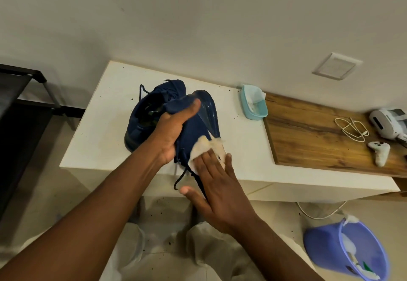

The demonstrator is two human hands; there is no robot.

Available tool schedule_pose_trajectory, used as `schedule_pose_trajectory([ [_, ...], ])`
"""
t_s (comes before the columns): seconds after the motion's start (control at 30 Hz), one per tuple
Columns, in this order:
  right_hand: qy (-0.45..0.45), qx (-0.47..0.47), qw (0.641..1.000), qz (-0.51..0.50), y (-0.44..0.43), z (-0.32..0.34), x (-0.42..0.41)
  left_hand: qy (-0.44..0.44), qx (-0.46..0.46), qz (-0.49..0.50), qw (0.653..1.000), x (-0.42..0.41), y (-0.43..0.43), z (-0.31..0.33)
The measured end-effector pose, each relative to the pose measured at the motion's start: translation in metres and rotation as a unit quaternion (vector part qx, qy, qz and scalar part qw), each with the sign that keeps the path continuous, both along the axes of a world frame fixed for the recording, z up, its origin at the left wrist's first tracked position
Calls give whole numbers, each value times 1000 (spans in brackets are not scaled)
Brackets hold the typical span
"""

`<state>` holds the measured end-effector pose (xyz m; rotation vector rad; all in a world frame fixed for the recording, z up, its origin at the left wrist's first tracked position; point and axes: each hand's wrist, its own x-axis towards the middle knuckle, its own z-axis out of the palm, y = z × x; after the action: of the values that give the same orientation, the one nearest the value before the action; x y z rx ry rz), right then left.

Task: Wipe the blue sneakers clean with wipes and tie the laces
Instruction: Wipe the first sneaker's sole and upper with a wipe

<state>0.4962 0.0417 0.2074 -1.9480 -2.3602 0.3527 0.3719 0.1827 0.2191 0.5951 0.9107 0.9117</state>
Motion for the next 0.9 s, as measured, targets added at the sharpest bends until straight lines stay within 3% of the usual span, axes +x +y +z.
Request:
schedule_pose_trajectory([
  [0.13,-30,-57,997,-52,-28,4,14,9,56,-38,998,6,-4,2],
  [0.27,15,-4,995,-95,-12,0,11,39,102,-46,993,12,-5,1],
  [0.5,101,19,986,-132,41,-4,9,229,178,-95,952,10,-5,-10],
  [0.6,111,25,985,-127,20,-3,17,197,211,-134,948,12,-7,-13],
  [0.77,45,-24,990,-131,-22,-5,30,148,236,-97,956,19,0,-17],
  [0.9,65,7,990,-123,-3,-6,29,153,241,-76,955,24,1,-22],
])
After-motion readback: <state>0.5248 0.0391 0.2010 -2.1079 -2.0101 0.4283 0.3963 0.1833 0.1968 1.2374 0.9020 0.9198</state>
